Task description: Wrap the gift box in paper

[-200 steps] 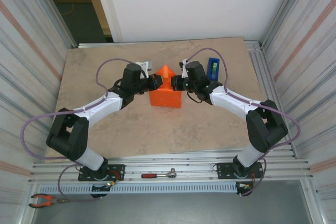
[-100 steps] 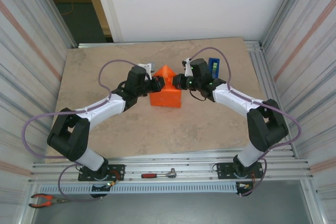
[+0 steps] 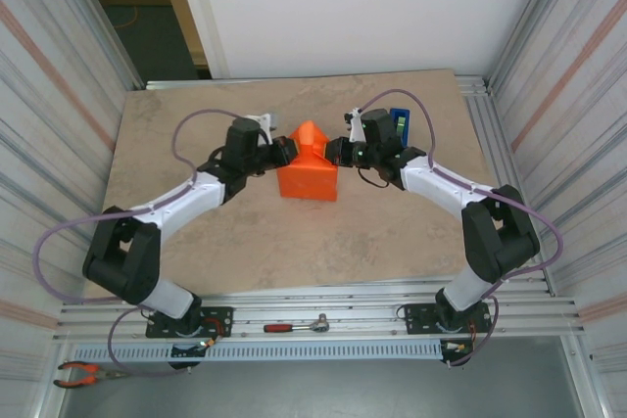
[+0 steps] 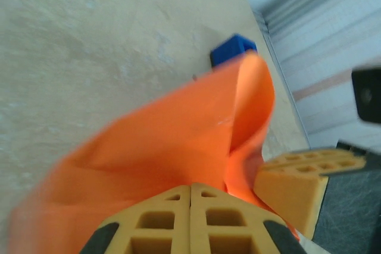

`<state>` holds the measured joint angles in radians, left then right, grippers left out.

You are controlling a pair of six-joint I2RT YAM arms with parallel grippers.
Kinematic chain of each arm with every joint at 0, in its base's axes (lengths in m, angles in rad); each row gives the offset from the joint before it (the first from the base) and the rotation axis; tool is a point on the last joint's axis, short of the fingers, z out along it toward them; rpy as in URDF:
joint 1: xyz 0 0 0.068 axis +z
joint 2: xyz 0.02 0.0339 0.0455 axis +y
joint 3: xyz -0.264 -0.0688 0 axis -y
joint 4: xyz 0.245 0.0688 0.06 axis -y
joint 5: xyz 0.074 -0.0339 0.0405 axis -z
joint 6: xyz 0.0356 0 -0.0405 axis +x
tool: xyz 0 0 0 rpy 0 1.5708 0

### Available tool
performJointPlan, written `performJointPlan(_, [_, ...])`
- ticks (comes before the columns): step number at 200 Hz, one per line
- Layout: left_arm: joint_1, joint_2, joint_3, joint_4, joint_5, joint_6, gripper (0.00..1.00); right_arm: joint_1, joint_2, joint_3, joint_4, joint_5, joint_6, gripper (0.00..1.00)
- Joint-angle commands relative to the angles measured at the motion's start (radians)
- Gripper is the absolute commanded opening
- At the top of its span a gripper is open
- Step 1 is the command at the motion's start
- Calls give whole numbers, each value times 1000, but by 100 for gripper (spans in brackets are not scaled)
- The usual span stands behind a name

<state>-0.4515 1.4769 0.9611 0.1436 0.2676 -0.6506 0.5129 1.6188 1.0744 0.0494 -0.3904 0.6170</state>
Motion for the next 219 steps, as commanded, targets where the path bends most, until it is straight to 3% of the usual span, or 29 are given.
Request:
performJointPlan(1, [87, -108, -4, 4, 28, -33, 1, 18, 16, -52, -67, 1, 14, 0])
performJointPlan(26, [152, -110, -35, 32, 56, -65, 1, 19, 19, -53, -64, 3, 15, 0])
performJointPlan(60, [155, -51, -62, 70, 95, -93, 0, 20, 17, -58, -65, 8, 16, 0])
performJointPlan(112, [82, -27, -113, 116, 89, -130, 0, 22, 10, -65, -65, 13, 18, 0])
performJointPlan(170, [-17, -63, -144, 87, -13, -126, 0, 22, 4, -71, -62, 15, 21, 0])
performJointPlan(219, [-71, -120, -158, 19, -172, -91, 0, 26, 7, -77, -59, 15, 23, 0])
